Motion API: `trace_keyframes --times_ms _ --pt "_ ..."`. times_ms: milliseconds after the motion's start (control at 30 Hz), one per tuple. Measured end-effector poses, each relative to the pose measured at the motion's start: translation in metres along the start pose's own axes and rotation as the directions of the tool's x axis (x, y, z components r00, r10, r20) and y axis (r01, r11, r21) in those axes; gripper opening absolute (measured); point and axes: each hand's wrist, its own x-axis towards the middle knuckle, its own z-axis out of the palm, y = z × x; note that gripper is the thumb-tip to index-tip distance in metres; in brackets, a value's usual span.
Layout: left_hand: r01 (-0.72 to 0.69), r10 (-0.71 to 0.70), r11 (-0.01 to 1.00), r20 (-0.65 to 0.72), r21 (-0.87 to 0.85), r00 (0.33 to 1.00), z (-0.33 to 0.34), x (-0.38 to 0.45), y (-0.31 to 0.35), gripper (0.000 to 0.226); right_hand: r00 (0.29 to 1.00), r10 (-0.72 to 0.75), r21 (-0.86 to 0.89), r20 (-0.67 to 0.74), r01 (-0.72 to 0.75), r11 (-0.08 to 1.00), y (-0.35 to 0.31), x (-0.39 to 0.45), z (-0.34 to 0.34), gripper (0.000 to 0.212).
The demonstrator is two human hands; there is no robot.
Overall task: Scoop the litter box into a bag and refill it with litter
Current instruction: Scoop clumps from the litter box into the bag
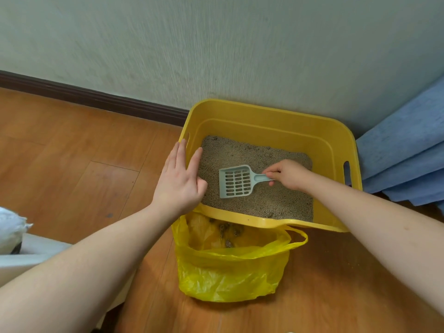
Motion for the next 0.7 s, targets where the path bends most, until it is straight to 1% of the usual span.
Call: trace_keyframes --times_ms 100,233,367,533,600,700 --pt "0.002 -0.002 1.0 -0.003 -0.02 1.0 0.0 0.0 -0.001 0.072 0.999 -0.001 -0.1 0.033 0.004 0.995 -0.013 0.001 0.005 0.025" --pt "-0.003 0.001 0.998 -0.021 -0.07 1.0 0.0 0.0 -0.003 0.069 0.999 0.017 -0.085 0.027 -0.014 0.996 -0.031 0.003 0.013 0.025" --pt "-0.004 0.001 0.995 -0.032 -0.096 0.999 0.001 0.001 -0.005 0.067 1.0 0.019 -0.024 -0.001 -0.019 1.0 -0.048 0.007 0.026 0.025" --pt "-0.009 0.005 0.995 -0.043 -0.104 0.999 0.002 0.001 -0.004 0.066 1.0 -0.004 0.063 -0.031 0.006 0.998 -0.062 0.006 0.062 0.028" --pt "-0.012 0.006 0.995 -0.051 -0.103 0.999 0.002 0.001 -0.004 0.065 0.999 0.029 0.163 -0.026 -0.024 0.986 -0.061 0.006 0.068 0.029" --pt "-0.015 0.011 0.995 -0.051 -0.098 0.999 0.002 0.001 -0.004 0.065 0.998 0.056 0.307 0.038 -0.065 0.949 -0.049 0.006 0.069 0.03"
